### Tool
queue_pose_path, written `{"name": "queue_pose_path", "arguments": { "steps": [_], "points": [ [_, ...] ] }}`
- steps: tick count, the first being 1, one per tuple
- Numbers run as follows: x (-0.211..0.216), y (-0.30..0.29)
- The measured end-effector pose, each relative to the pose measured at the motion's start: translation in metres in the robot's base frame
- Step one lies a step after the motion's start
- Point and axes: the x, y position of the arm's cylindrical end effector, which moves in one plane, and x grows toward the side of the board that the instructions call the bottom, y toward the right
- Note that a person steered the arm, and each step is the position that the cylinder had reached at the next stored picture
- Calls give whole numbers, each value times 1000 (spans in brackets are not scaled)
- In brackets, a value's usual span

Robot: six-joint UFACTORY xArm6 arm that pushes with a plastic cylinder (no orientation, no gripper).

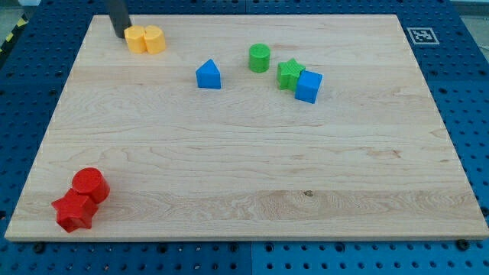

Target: Move yellow hexagon to the blue triangle

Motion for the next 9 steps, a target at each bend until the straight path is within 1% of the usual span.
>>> {"name": "queue_pose_path", "arguments": {
  "steps": [1, 2, 3, 5, 6, 8, 9],
  "points": [
    [13, 15],
    [22, 18],
    [46, 18],
    [72, 7],
    [80, 1],
    [80, 2],
    [74, 15]
  ]
}}
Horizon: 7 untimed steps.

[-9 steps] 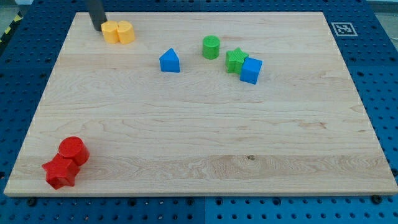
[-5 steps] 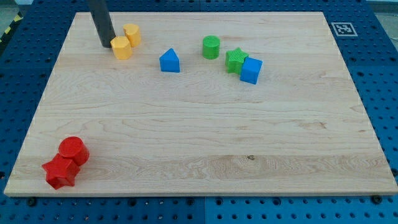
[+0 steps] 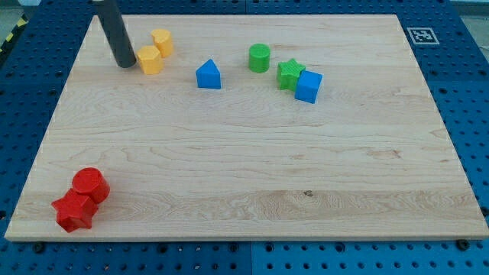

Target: Move yellow hexagon to the blue triangle

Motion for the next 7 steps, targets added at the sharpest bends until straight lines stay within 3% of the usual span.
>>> {"name": "queue_pose_path", "arguments": {
  "steps": [2, 7],
  "points": [
    [-4, 59],
    [-4, 108]
  ]
}}
